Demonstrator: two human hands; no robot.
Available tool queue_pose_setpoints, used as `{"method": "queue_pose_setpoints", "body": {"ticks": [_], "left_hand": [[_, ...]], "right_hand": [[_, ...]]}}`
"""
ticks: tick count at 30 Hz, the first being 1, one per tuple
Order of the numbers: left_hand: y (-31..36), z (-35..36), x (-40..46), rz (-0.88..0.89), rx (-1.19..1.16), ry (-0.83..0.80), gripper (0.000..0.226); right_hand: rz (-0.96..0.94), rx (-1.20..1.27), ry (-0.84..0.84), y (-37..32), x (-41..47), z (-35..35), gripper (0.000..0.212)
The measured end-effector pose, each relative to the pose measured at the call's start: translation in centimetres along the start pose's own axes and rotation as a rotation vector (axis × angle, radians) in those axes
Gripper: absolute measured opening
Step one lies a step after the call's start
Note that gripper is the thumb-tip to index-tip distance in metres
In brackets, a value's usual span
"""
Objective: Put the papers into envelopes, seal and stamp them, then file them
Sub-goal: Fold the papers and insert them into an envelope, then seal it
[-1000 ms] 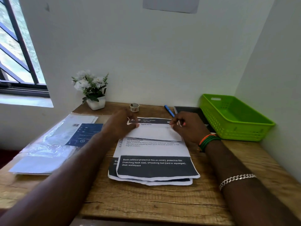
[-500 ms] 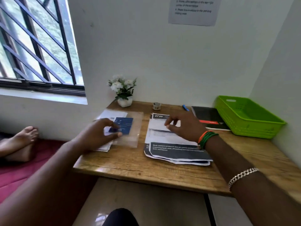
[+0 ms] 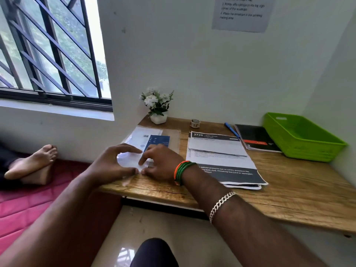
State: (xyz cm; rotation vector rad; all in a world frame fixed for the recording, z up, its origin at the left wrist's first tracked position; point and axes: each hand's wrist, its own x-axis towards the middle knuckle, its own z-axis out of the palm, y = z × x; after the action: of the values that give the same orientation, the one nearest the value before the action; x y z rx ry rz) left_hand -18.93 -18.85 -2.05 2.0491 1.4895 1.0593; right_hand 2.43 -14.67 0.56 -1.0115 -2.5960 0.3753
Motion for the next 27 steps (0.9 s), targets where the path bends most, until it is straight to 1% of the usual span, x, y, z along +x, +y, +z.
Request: {"method": "queue_pose_setpoints", "body": {"ticks": [3, 6, 9, 14, 18, 21, 27], "left_hand": [[0.06, -0.11, -0.01, -0.035, -0.01, -0.016, 0.057], [0.01, -0.22, -0.02, -0.06, -0.023, -0.023, 0.058], [-0.15, -0.25, -0.1, -0.074, -0.03, -0.014, 0.058], [-0.21, -0.3, -0.23, -0.063, -0.032, 0.021, 0.048], [-0.13, -0.43, -0.22, -0.053, -0.077, 0.033, 0.04], [-0.12, -0.38, -0.19, -0.063, -0.08, 0.035, 0.044], [-0.07, -0.45, -0.29, -0.063, -0.066, 0.018, 0.051]], "right_hand": [[0.03, 0.046, -0.027, 0.51, 0.31, 0.18, 0.022], [0.046, 0.103, 0.002, 0.63, 0.35, 0.26, 0.013], [0.064, 0.14, 0.033, 0.49, 0.29, 0.35, 0.01], [0.077, 0.158, 0.02, 0.35, -0.19, 0.32, 0.02], [0.088, 0.17, 0.019, 0.53, -0.21, 0.24, 0.011], [0.108, 0.175, 0.042, 0.55, 0.03, 0.63, 0.008], [0.154, 0.181, 0.072, 0.58, 0.32, 1.02, 0.008]]}}
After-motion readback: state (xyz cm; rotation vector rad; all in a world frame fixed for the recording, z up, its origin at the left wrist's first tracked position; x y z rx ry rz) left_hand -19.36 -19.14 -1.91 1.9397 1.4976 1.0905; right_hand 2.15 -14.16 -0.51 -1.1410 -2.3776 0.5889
